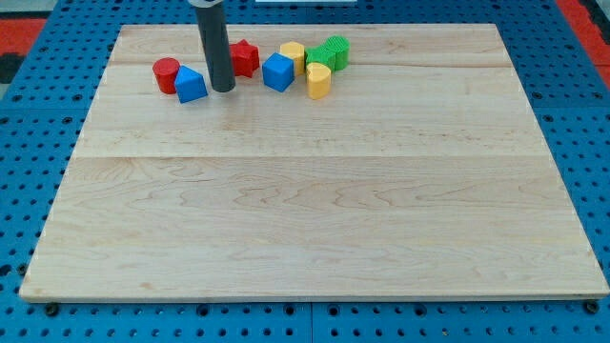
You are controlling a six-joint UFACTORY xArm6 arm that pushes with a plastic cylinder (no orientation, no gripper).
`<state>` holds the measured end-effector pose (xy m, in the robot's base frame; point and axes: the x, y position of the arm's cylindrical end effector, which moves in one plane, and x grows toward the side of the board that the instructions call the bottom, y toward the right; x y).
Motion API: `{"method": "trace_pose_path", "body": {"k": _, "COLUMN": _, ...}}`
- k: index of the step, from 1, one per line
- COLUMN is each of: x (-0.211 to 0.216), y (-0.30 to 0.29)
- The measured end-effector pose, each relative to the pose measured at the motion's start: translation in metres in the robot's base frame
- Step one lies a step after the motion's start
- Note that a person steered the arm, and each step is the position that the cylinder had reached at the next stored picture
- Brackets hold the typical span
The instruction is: Move the green star to the bottom right of the yellow heart
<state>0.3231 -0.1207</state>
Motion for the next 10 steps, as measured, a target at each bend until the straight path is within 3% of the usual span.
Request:
{"method": "trace_pose_path", "body": {"k": 1, "x": -0.019, "y": -0.018}}
{"method": "trace_pose_path", "body": {"k": 2, "x": -0.082, "y": -0.022}}
{"method": "trace_pose_path", "body": {"k": 4, "x": -0.086, "y": 0.024}}
{"method": "trace_pose_path", "body": {"k": 7, "x": -0.058, "y": 0.095}}
{"method": "trace_pose_path", "body": {"k": 8, "x": -0.061, "y": 0.094}}
{"method": "trace_pose_path", "body": {"k": 9, "x": -0.103, "y": 0.102}}
{"method": "trace_pose_path", "body": {"k": 10, "x": -0.109, "y": 0.130}}
